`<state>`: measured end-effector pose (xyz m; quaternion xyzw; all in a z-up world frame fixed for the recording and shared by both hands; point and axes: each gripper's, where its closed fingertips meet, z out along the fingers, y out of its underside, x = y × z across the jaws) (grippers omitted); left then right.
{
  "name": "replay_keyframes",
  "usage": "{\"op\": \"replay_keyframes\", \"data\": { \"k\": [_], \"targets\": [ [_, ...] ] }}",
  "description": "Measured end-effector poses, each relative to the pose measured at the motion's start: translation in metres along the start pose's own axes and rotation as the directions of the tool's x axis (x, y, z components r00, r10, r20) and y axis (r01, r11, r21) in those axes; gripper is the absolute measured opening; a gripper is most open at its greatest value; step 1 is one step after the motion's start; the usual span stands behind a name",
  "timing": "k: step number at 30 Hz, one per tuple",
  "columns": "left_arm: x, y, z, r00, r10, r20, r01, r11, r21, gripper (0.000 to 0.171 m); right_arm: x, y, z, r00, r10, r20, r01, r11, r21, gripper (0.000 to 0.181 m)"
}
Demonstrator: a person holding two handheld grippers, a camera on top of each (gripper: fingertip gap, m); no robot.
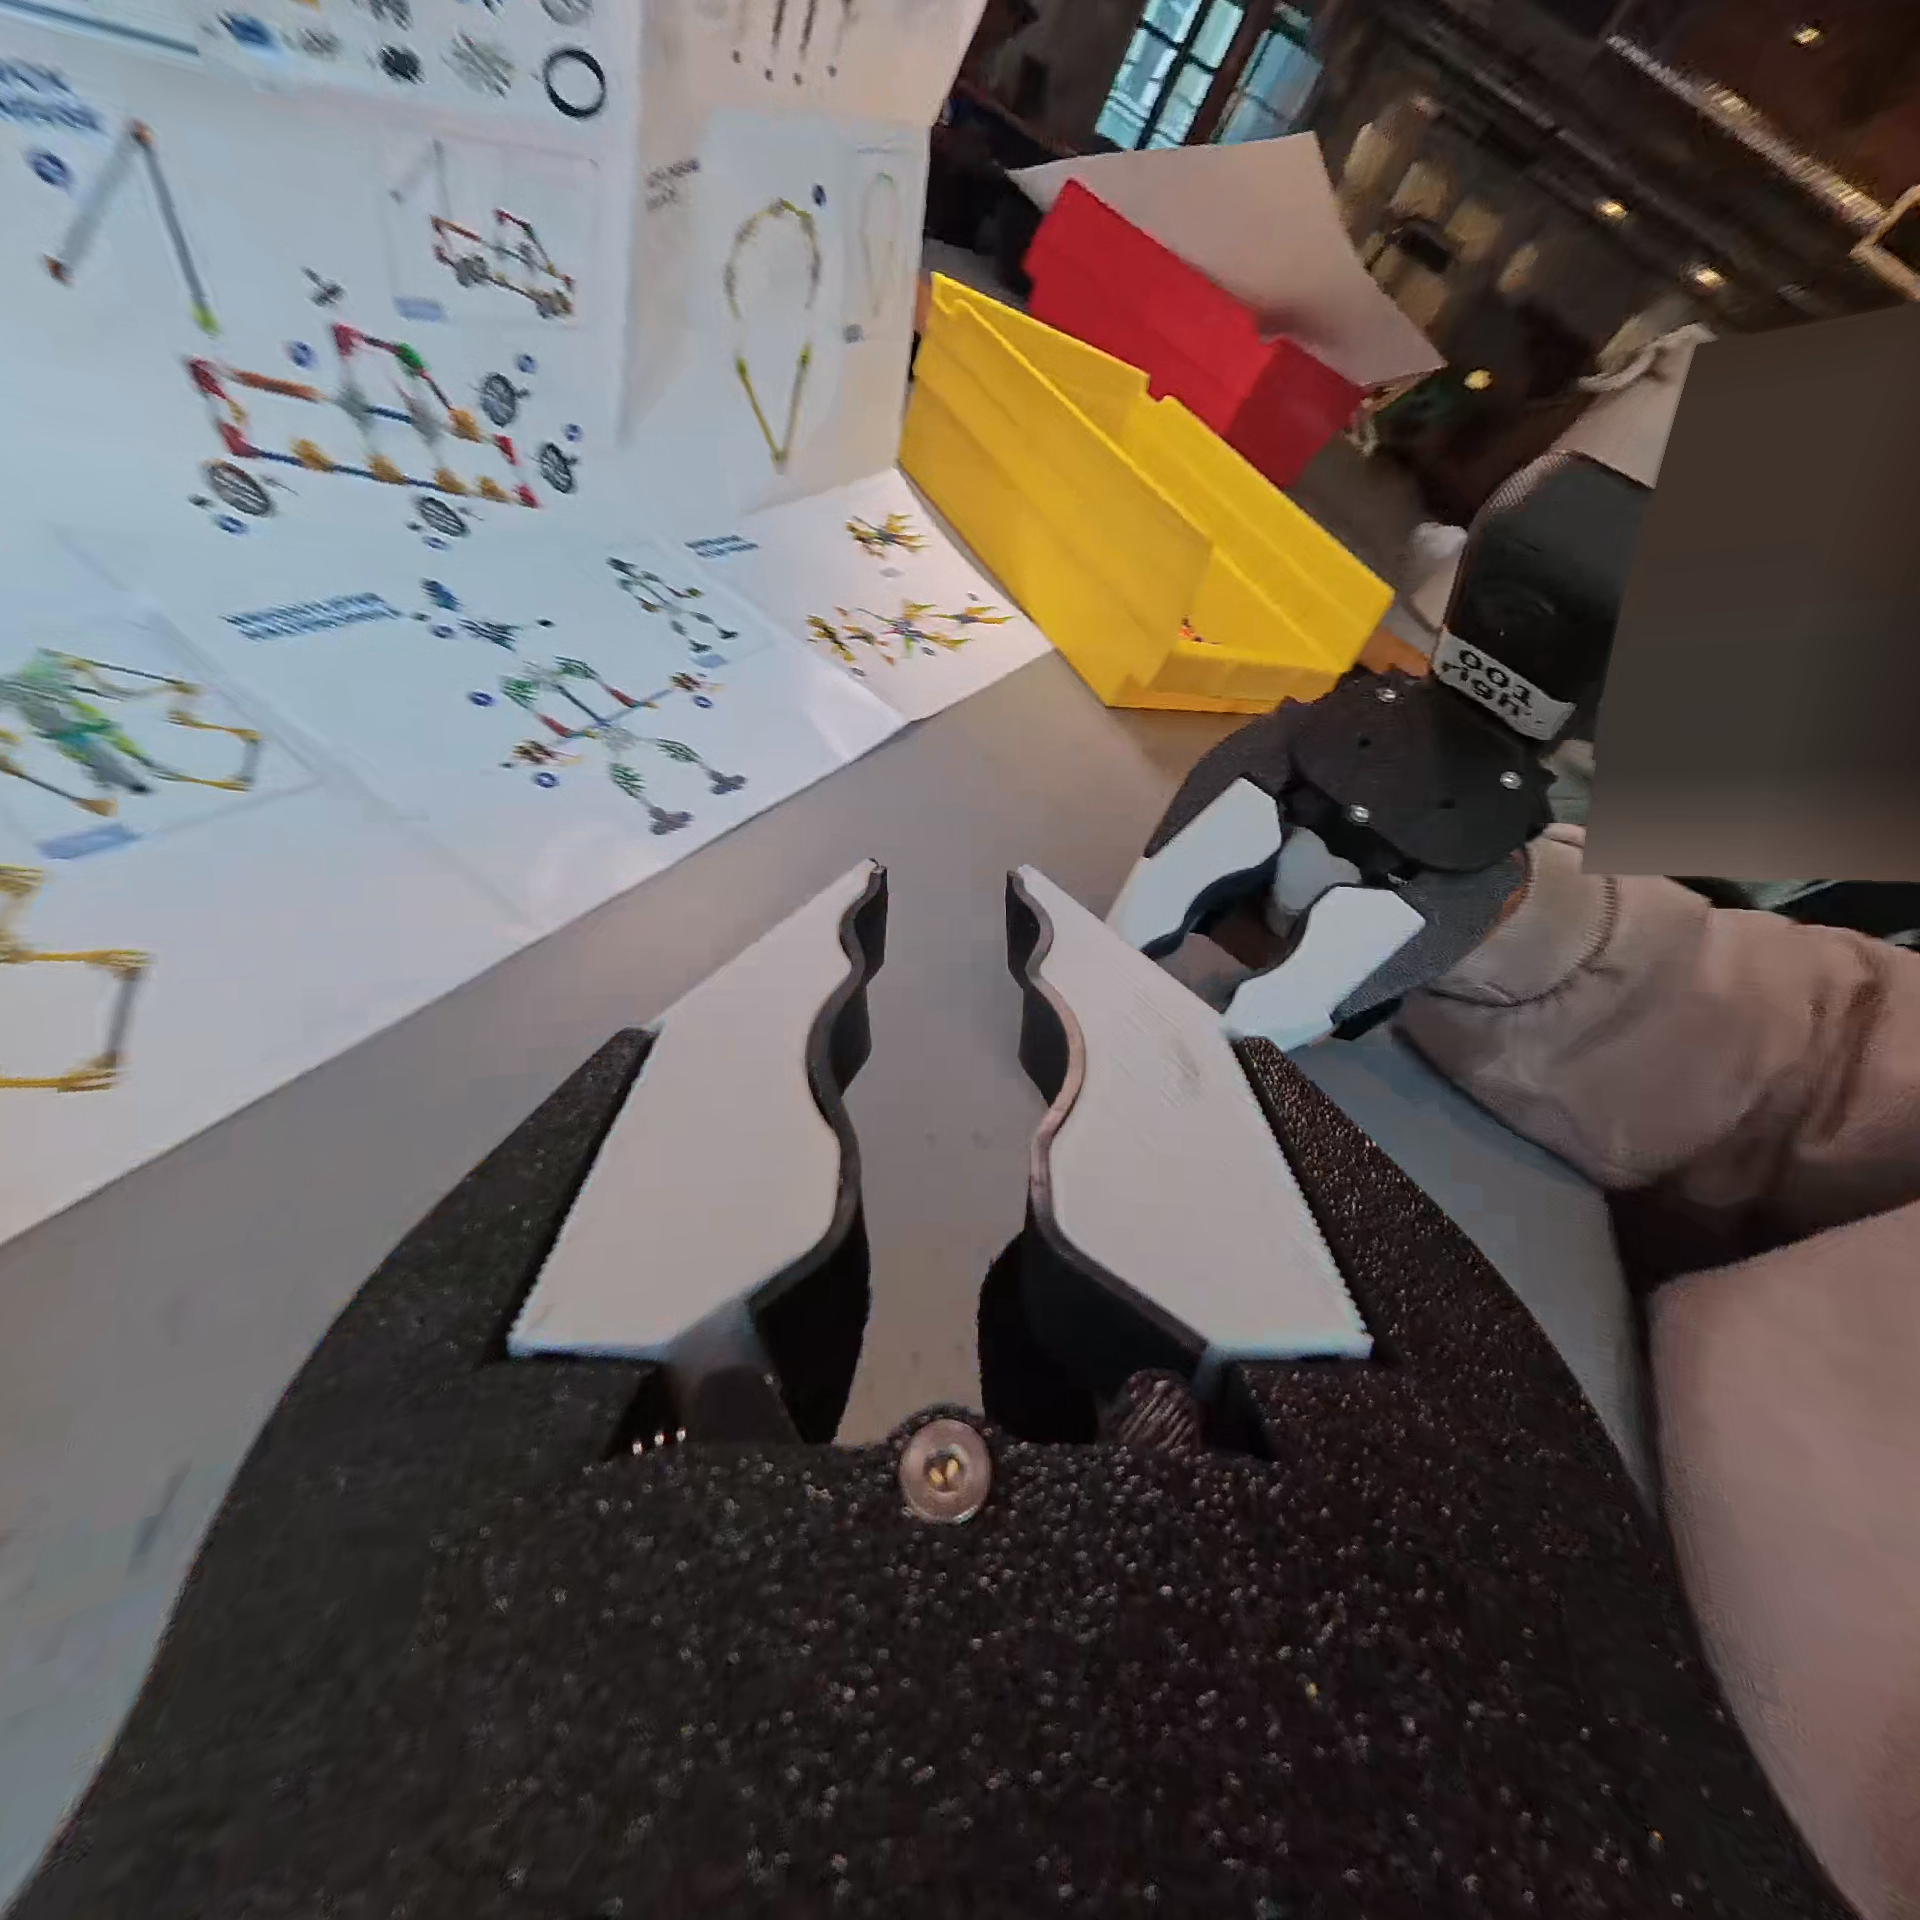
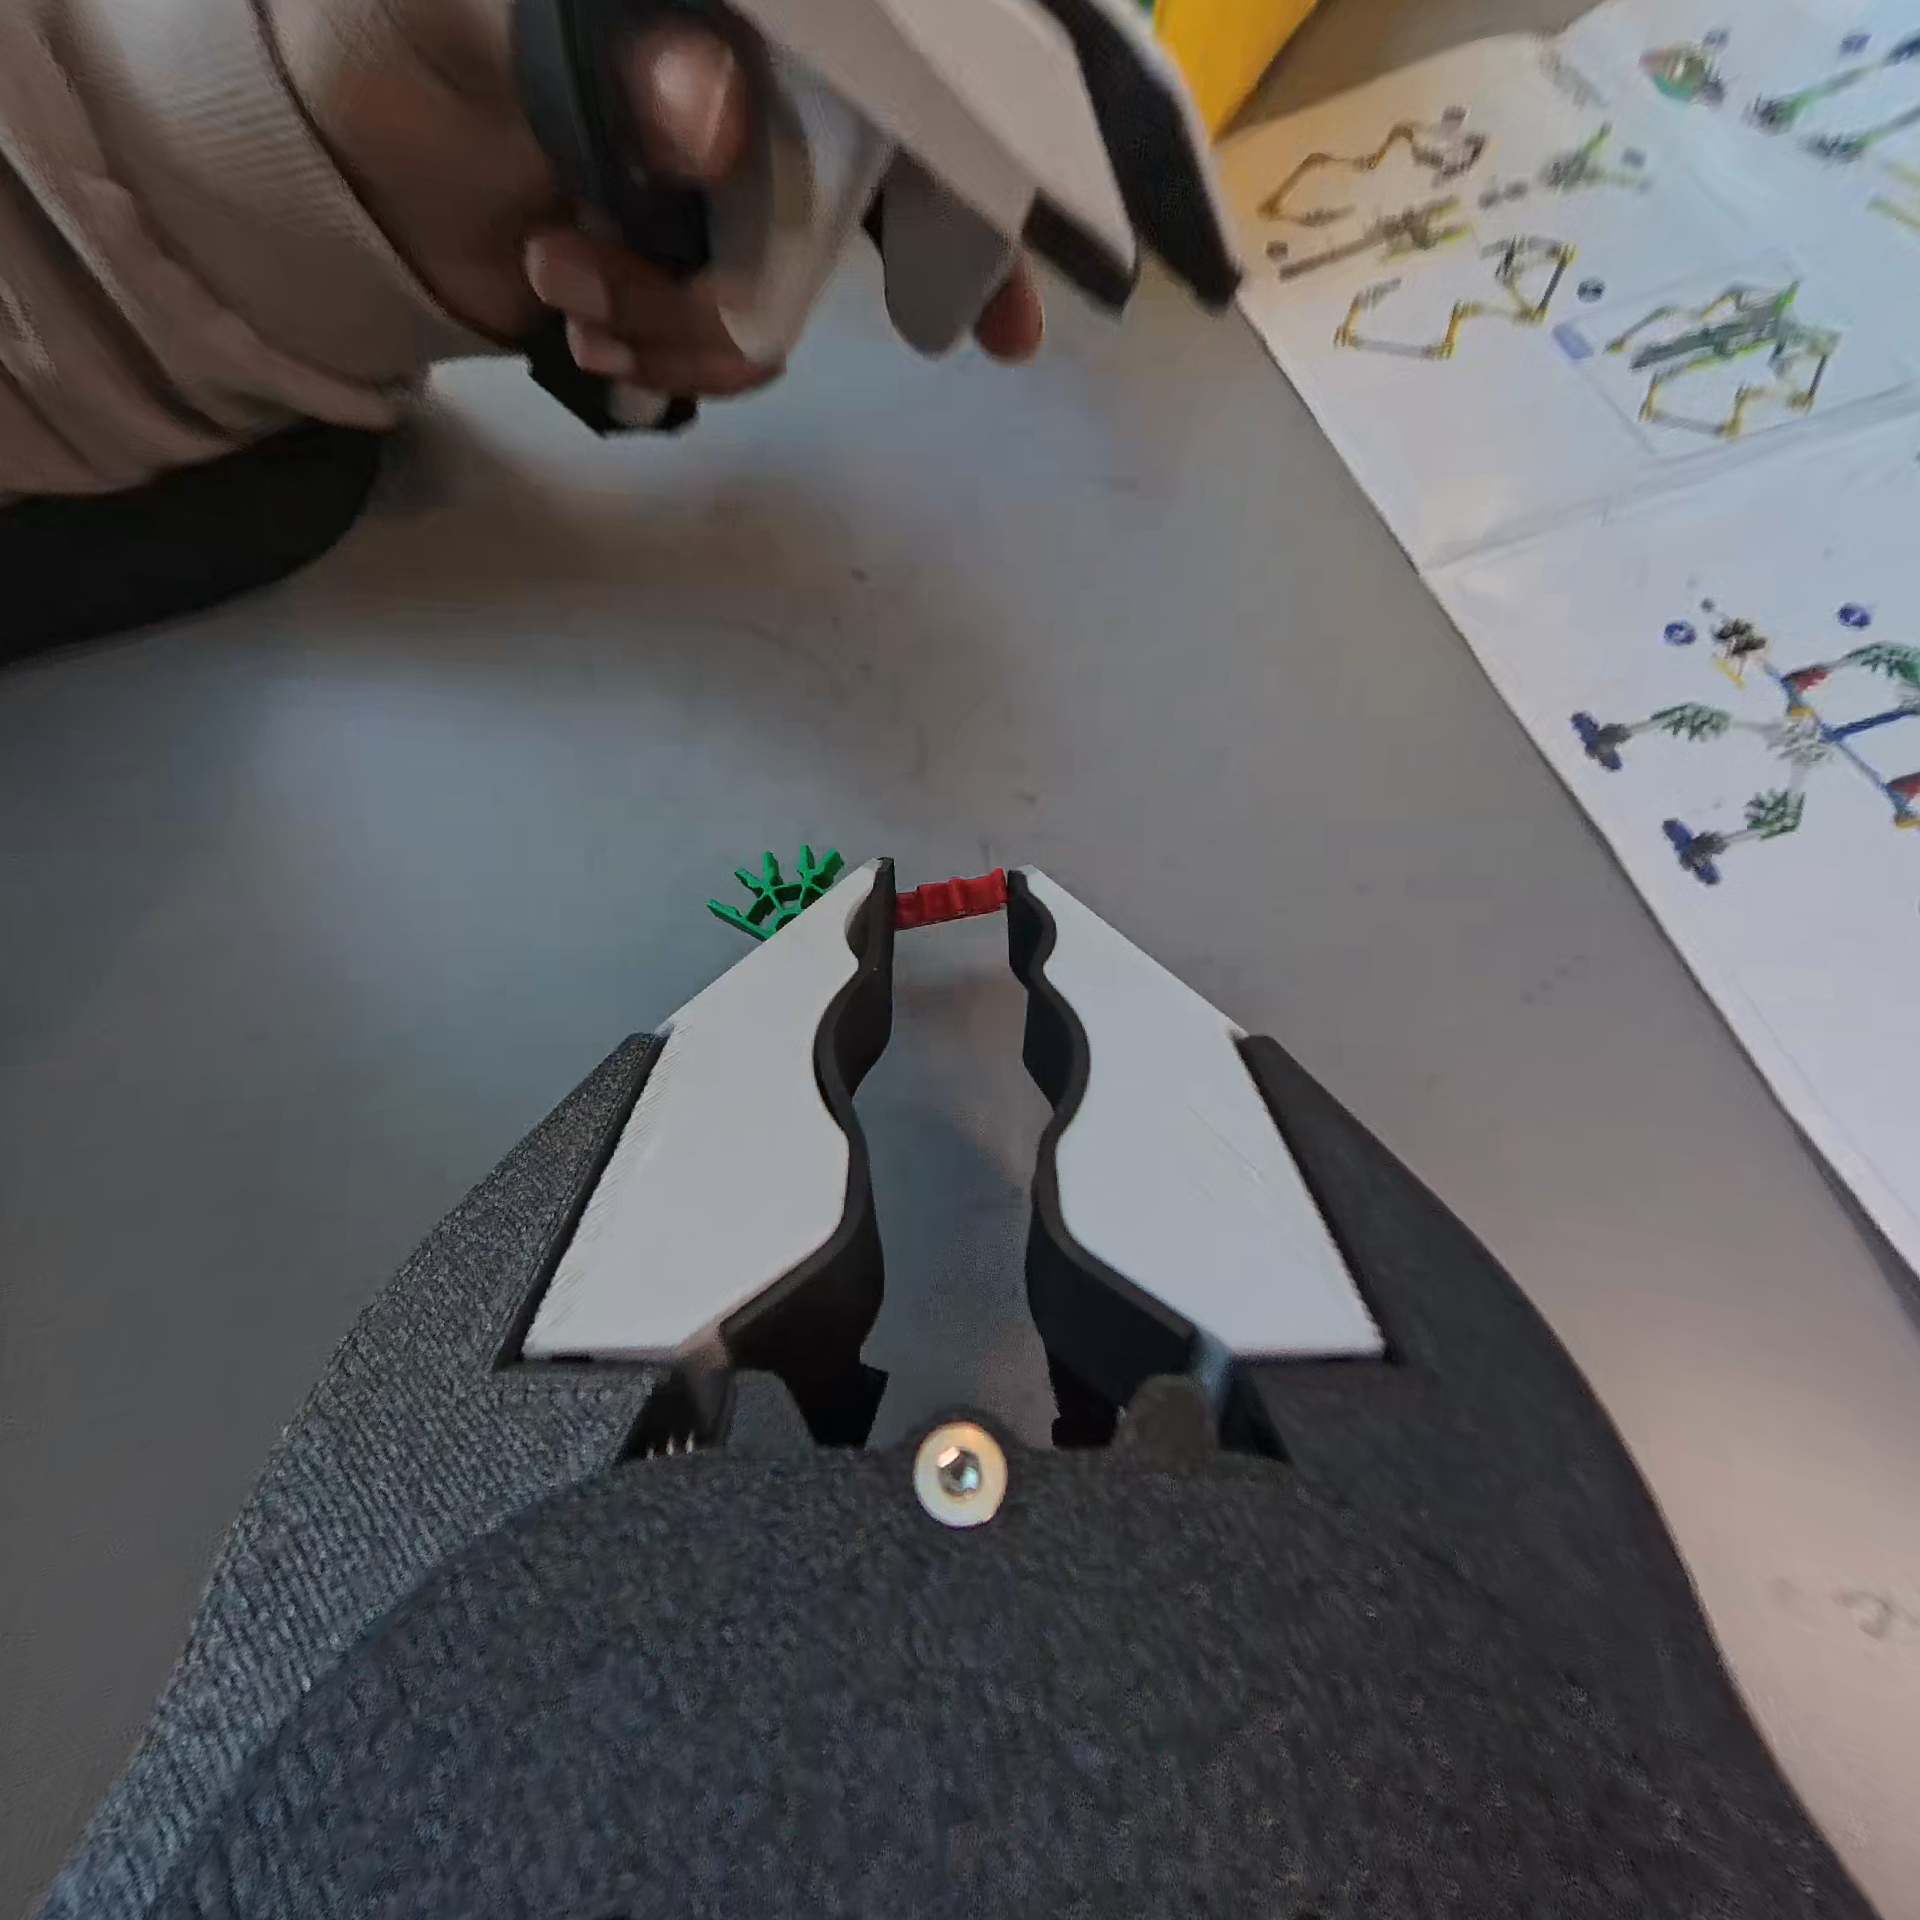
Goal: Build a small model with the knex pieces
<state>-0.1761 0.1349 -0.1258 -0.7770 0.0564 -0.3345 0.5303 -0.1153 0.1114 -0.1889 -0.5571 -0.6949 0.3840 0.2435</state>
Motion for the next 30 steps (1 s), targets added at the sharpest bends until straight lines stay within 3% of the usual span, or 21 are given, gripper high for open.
{"op": "replay_keyframes", "data": {
  "k": [3,6,9,11,13,17,21,25,28,30],
  "targets": [
    [0.028,0.007,0.007,0.961,-0.162,-0.225,0.155,0.987,-0.050,0.028,0.000,-0.043,-0.033,0.997,-0.072,-0.016,0.074,0.957,0.281,0.020],
    [0.063,-0.005,0.004,0.821,-0.321,-0.472,0.333,0.941,-0.060,0.031,-0.002,-0.079,-0.073,0.985,-0.145,-0.094,0.173,0.838,0.517,0.020],
    [0.094,-0.014,0.001,0.680,-0.383,-0.626,0.428,0.900,-0.085,0.032,-0.005,-0.090,-0.090,0.971,-0.173,-0.167,0.239,0.770,0.592,0.020],
    [0.107,-0.010,0.008,0.682,-0.369,-0.631,0.406,0.909,-0.094,0.032,-0.004,-0.093,-0.092,0.958,-0.178,-0.223,0.278,0.755,0.594,0.020],
    [0.114,-0.006,0.013,0.726,-0.330,-0.603,0.358,0.930,-0.079,0.030,-0.005,-0.094,-0.091,0.945,-0.189,-0.266,0.314,0.749,0.584,0.020],
    [0.102,-0.001,0.020,0.883,-0.146,-0.446,0.169,0.986,0.010,0.009,-0.003,-0.094,-0.089,0.938,-0.185,-0.292,0.327,0.751,0.574,0.016],
    [0.080,0.005,0.023,0.969,0.105,-0.224,-0.101,0.994,0.030,0.004,0.000,-0.087,-0.079,0.983,-0.093,-0.155,0.167,0.800,0.576,0.021],
    [0.065,0.002,0.021,0.933,0.361,-0.009,-0.361,0.933,0.015,0.004,0.005,-0.081,-0.069,0.999,0.039,-0.019,-0.022,0.825,0.565,0.032],
    [0.060,0.005,0.022,0.843,0.530,0.091,-0.528,0.848,-0.050,0.004,0.005,-0.082,-0.065,0.993,0.111,0.047,-0.118,0.815,0.567,0.027],
    [0.062,0.007,0.024,0.817,0.566,0.110,-0.562,0.824,-0.068,0.004,0.005,-0.078,-0.060,0.988,0.143,0.064,-0.154,0.828,0.540,0.011]
  ]
}}
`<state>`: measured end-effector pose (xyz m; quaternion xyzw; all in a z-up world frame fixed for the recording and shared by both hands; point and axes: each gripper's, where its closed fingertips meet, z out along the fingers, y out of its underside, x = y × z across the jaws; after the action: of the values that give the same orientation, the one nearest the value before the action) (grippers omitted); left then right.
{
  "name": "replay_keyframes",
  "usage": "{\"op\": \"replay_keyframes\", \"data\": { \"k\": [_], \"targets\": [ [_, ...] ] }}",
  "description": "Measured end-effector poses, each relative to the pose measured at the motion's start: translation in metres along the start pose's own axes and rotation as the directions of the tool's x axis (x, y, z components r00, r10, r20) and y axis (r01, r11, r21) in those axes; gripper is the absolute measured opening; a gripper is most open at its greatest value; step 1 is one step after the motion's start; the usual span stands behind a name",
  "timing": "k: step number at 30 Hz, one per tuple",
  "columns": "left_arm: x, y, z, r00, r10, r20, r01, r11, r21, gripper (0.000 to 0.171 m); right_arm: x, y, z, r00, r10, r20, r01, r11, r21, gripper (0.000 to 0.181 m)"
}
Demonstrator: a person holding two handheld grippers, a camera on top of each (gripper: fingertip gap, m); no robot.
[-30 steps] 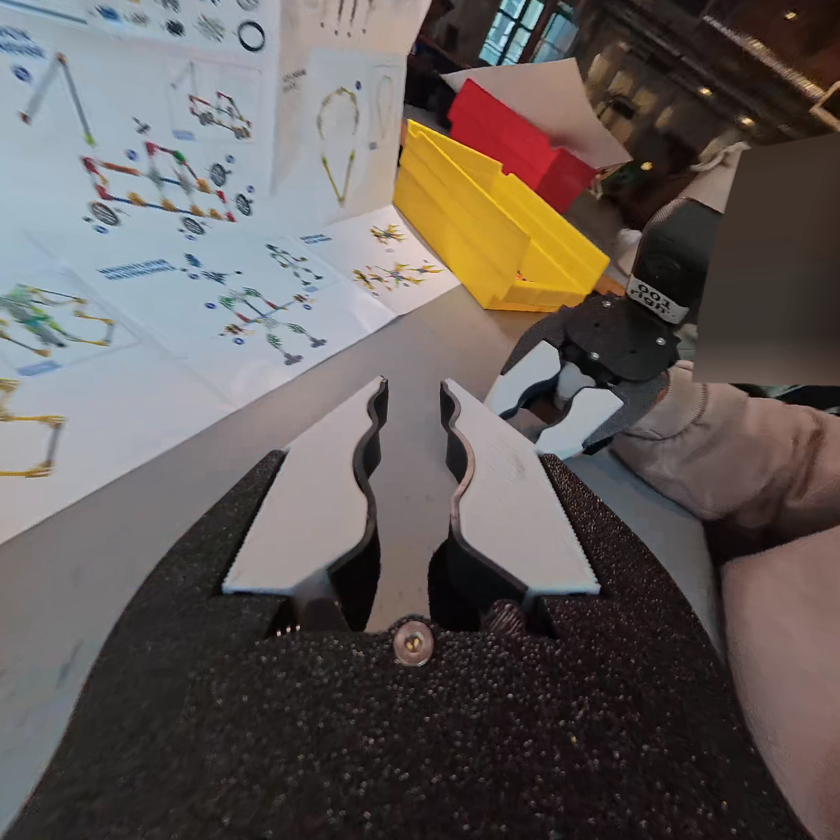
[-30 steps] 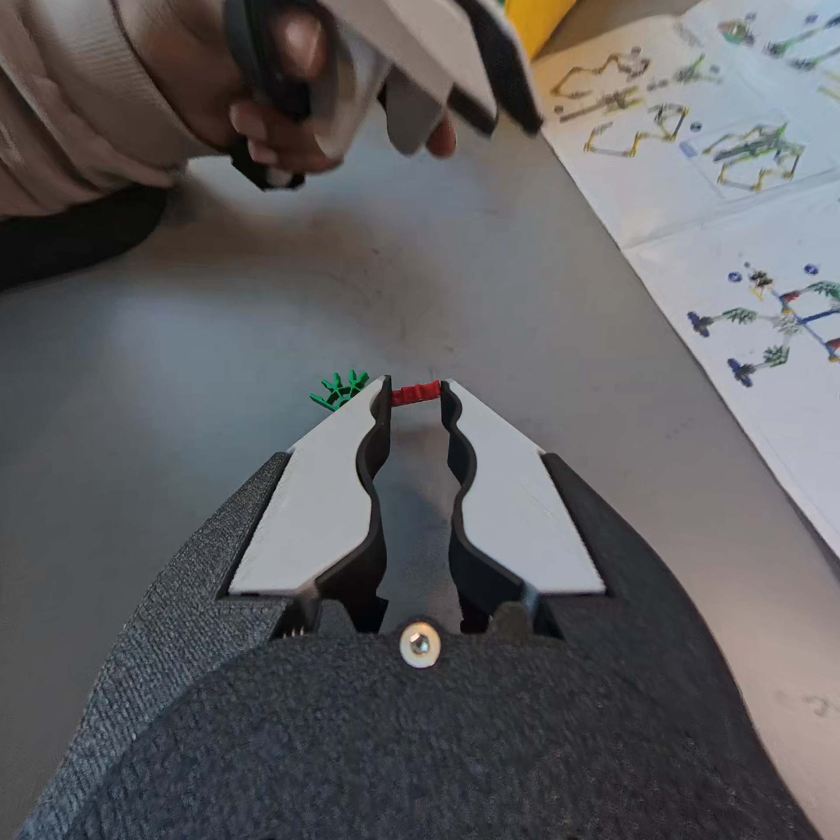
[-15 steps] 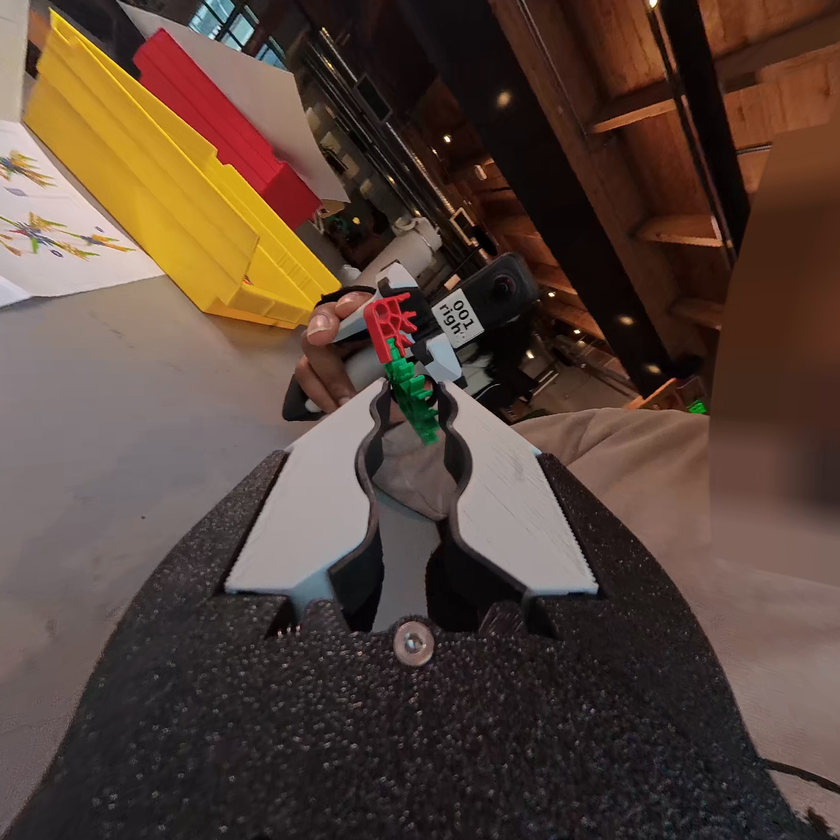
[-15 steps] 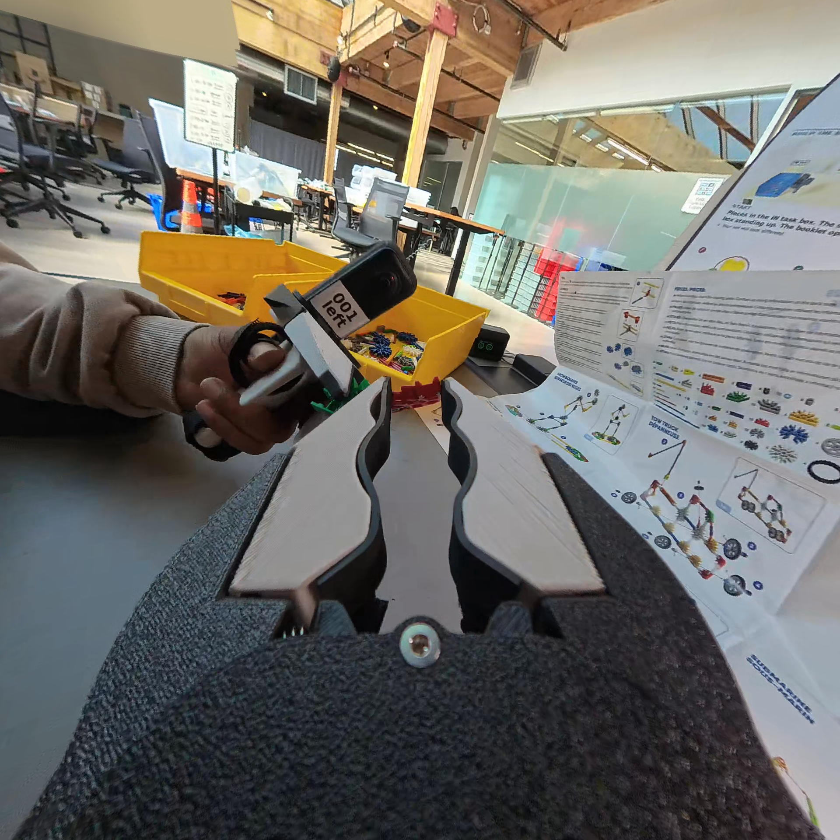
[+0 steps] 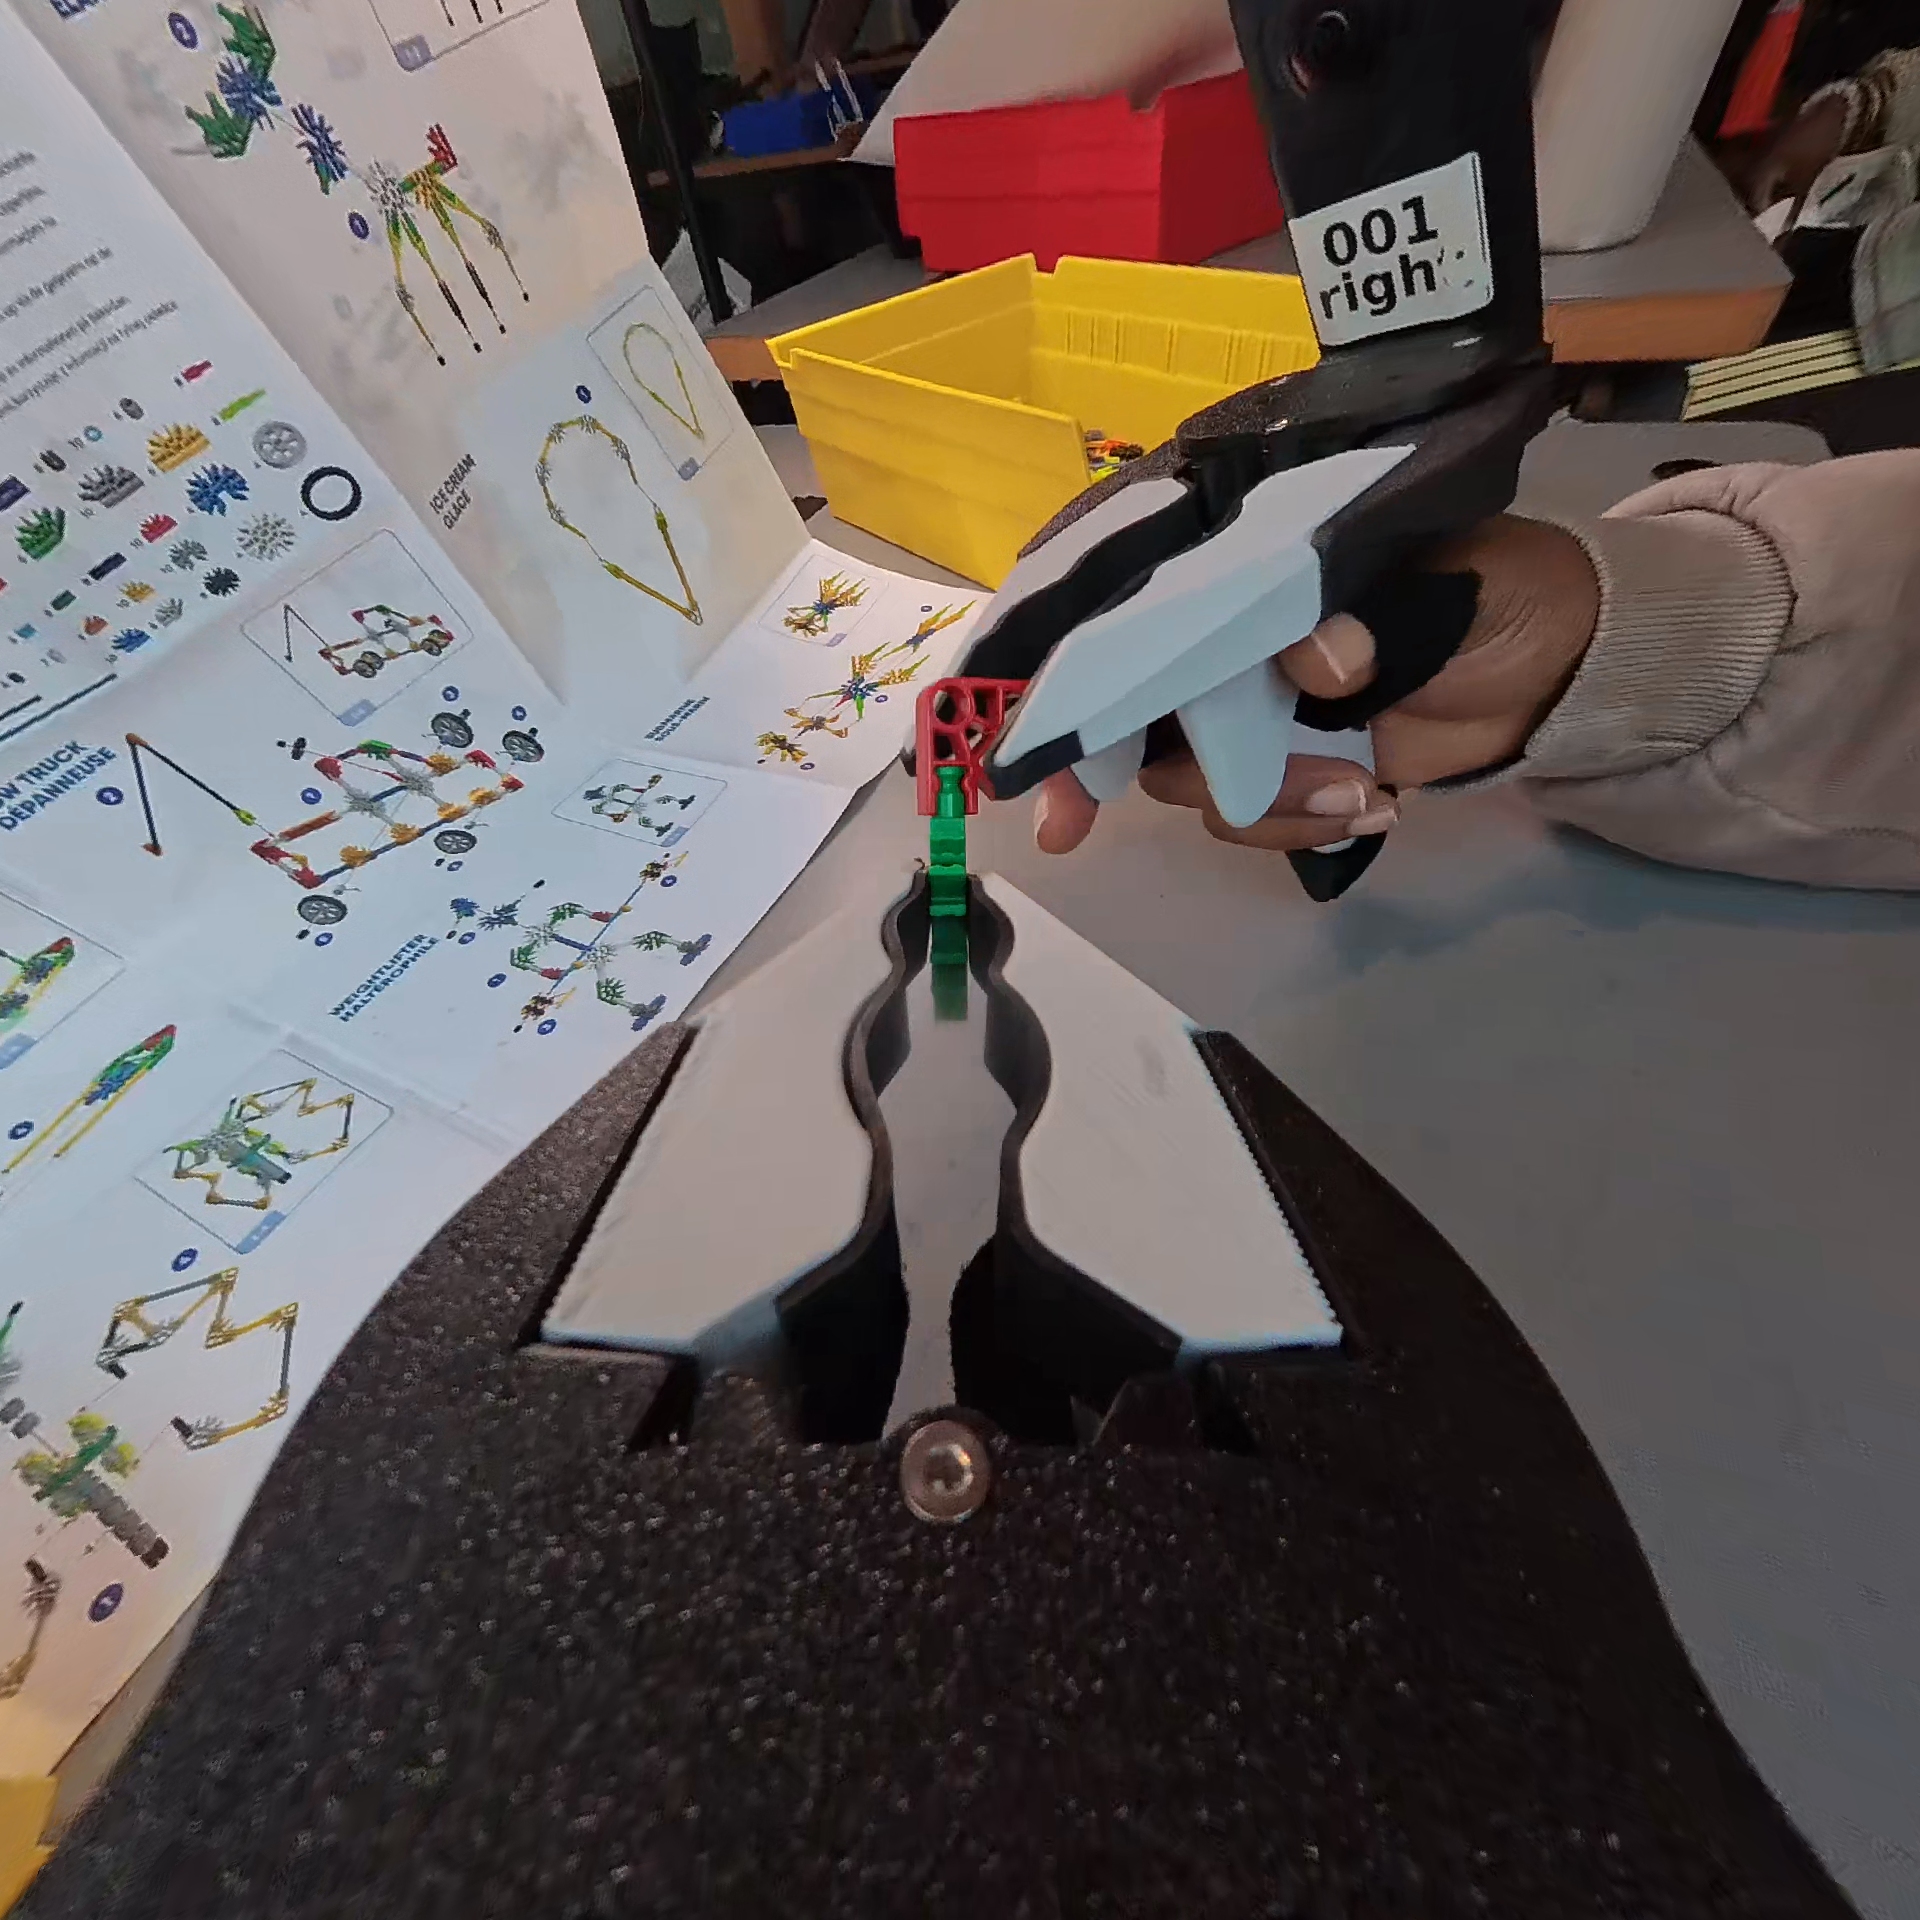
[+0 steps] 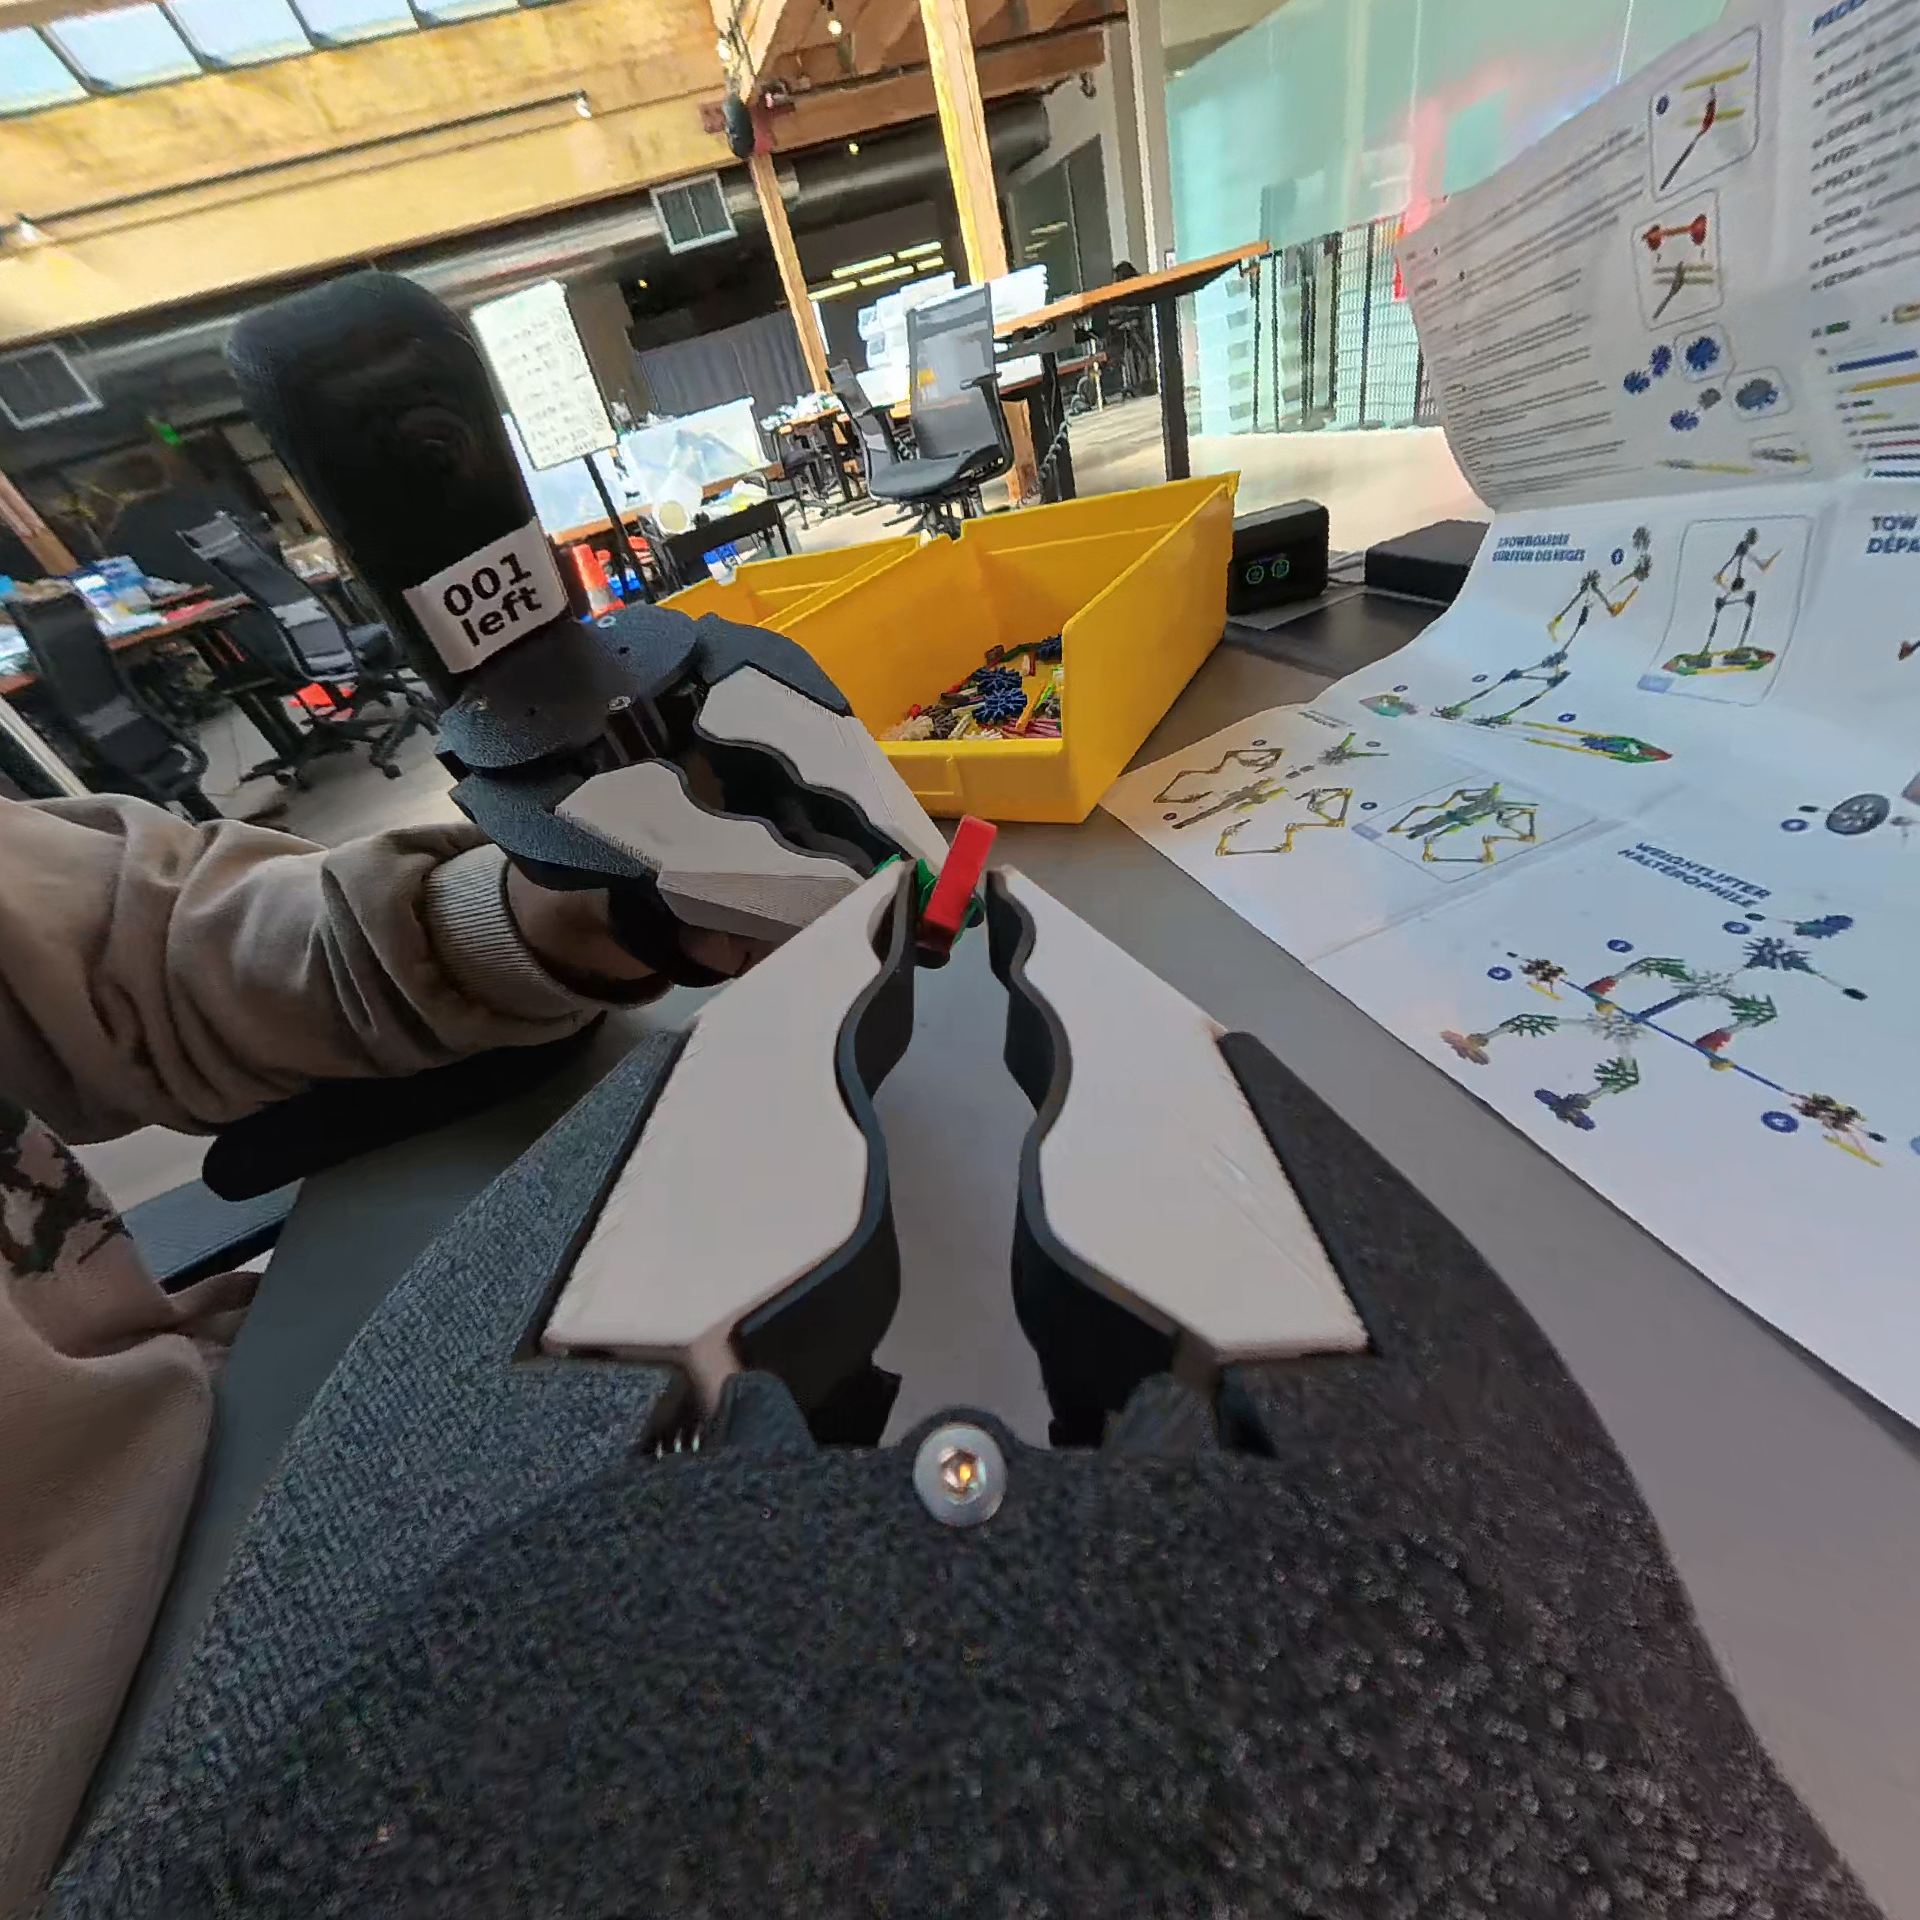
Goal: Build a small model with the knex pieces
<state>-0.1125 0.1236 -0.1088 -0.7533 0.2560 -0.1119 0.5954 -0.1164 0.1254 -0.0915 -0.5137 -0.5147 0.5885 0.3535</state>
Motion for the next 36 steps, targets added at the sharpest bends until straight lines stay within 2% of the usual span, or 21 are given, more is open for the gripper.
{"op": "replay_keyframes", "data": {
  "k": [3,5,10,16,18,19,21,24,25,27,28,29,30,31,32,33,34,35,36],
  "targets": [
    [0.001,0.000,0.001,1.000,0.031,0.007,-0.031,1.000,-0.001,0.004,-0.001,0.001,0.000,0.998,0.052,0.020,-0.052,0.999,0.008,0.005],
    [0.003,-0.004,-0.001,0.999,0.050,0.010,-0.050,0.999,0.018,0.004,-0.003,-0.003,-0.001,0.984,0.160,0.076,-0.163,0.986,0.042,0.005],
    [-0.001,-0.006,-0.002,0.973,0.197,0.117,-0.199,0.980,0.004,0.004,-0.004,-0.007,-0.001,0.951,0.283,0.127,-0.294,0.952,0.080,0.008],
    [-0.008,-0.003,0.000,0.904,0.358,0.233,-0.352,0.933,-0.071,0.005,0.002,-0.004,0.001,0.979,0.201,0.031,-0.203,0.975,0.094,0.005],
    [-0.008,-0.006,0.001,0.885,0.375,0.275,-0.374,0.926,-0.058,0.005,0.004,-0.007,0.000,0.984,0.178,0.002,-0.177,0.978,0.114,0.004],
    [-0.005,-0.008,0.002,0.892,0.360,0.274,-0.367,0.930,-0.028,0.007,0.006,-0.010,-0.002,0.984,0.180,-0.009,-0.177,0.975,0.136,0.004],
    [0.003,-0.012,0.003,0.919,0.316,0.235,-0.333,0.942,0.037,0.024,0.013,-0.017,-0.007,0.984,0.172,-0.044,-0.162,0.971,0.178,0.004],
    [0.009,-0.021,-0.002,0.963,0.222,0.154,-0.243,0.961,0.133,0.026,0.016,-0.029,-0.018,0.991,0.120,-0.066,-0.101,0.965,0.242,0.004],
    [0.011,-0.025,-0.006,0.985,0.148,0.093,-0.163,0.969,0.185,0.025,0.016,-0.034,-0.021,0.992,0.107,-0.063,-0.087,0.960,0.267,0.004],
    [0.010,-0.034,-0.013,0.995,-0.074,-0.065,0.089,0.959,0.269,0.019,0.008,-0.042,-0.025,0.997,0.082,-0.006,-0.077,0.954,0.289,0.004],
    [0.006,-0.035,-0.014,0.967,-0.200,-0.155,0.237,0.931,0.278,0.020,0.005,-0.044,-0.027,0.998,0.063,0.009,-0.063,0.953,0.296,0.004],
    [0.003,-0.036,-0.015,0.910,-0.327,-0.254,0.392,0.881,0.267,0.026,0.002,-0.045,-0.028,0.999,0.037,0.018,-0.041,0.952,0.303,0.004],
    [0.002,-0.037,-0.016,0.815,-0.446,-0.370,0.546,0.804,0.235,0.034,-0.004,-0.046,-0.028,0.999,0.009,0.039,-0.021,0.952,0.306,0.004],
    [0.003,-0.040,-0.018,0.678,-0.539,-0.500,0.690,0.702,0.179,0.040,-0.011,-0.047,-0.027,0.998,-0.019,0.057,0.000,0.951,0.309,0.004],
    [0.003,-0.044,-0.022,0.507,-0.599,-0.620,0.810,0.578,0.104,0.042,-0.017,-0.047,-0.026,0.996,-0.050,0.074,0.025,0.951,0.309,0.004],
    [0.002,-0.048,-0.026,0.334,-0.618,-0.712,0.892,0.451,0.028,0.045,-0.025,-0.046,-0.025,0.992,-0.084,0.090,0.053,0.951,0.306,0.004],
    [0.001,-0.052,-0.030,0.200,-0.603,-0.772,0.934,0.354,-0.034,0.047,-0.031,-0.046,-0.024,0.988,-0.118,0.099,0.083,0.949,0.304,0.004],
    [0.003,-0.055,-0.032,0.119,-0.580,-0.806,0.949,0.306,-0.081,0.047,-0.036,-0.044,-0.023,0.983,-0.148,0.106,0.111,0.948,0.300,0.004],
    [0.009,-0.057,-0.032,0.083,-0.568,-0.819,0.945,0.307,-0.117,0.045,-0.040,-0.043,-0.022,0.979,-0.174,0.107,0.136,0.946,0.295,0.004]
  ]
}}
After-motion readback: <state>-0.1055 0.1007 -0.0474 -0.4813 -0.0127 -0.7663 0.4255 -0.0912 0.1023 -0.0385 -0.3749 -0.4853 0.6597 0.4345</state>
